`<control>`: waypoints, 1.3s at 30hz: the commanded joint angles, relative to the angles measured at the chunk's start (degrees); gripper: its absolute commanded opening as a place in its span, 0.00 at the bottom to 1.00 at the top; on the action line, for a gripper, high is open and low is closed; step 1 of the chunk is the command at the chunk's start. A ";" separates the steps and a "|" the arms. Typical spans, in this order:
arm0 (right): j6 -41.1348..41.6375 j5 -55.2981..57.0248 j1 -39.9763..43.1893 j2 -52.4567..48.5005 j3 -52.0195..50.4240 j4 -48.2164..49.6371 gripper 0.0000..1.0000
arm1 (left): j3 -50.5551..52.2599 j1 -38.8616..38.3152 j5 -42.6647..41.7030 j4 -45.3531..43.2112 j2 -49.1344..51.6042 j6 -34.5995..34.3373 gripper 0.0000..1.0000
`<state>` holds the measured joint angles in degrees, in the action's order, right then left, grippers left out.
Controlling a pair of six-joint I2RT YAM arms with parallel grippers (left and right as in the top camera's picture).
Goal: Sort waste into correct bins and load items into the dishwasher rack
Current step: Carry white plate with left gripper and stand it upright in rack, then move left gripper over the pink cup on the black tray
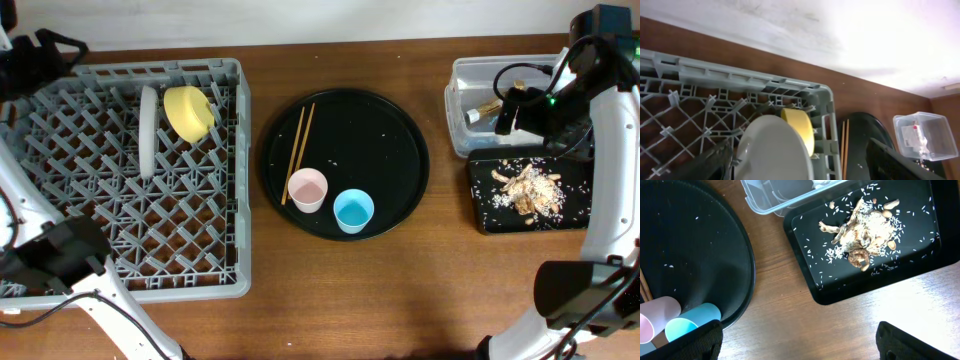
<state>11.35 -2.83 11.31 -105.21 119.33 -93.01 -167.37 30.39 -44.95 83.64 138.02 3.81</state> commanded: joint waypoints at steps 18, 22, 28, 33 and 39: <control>-1.99 0.20 0.02 15.61 2.29 -4.33 0.98 | -2.14 -23.85 12.92 13.07 -21.42 3.74 0.80; -2.16 0.04 0.02 19.91 -1.40 -4.33 0.98 | 6.21 -35.69 22.97 13.07 -21.42 3.76 0.79; -2.14 -1.51 0.02 20.37 -9.31 -4.15 0.98 | 19.37 -47.84 30.03 13.07 -21.42 3.74 0.75; -2.12 -1.92 -0.02 20.31 -13.33 -2.08 0.98 | 32.89 -54.38 35.17 11.52 -21.35 3.30 0.69; -2.16 -5.53 -0.04 19.67 -13.81 0.31 0.98 | 47.95 -55.74 39.43 5.07 -21.35 -1.75 0.60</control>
<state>9.78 -5.93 11.31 -85.08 105.84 -93.30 -124.20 -25.39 -10.20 90.59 116.81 5.48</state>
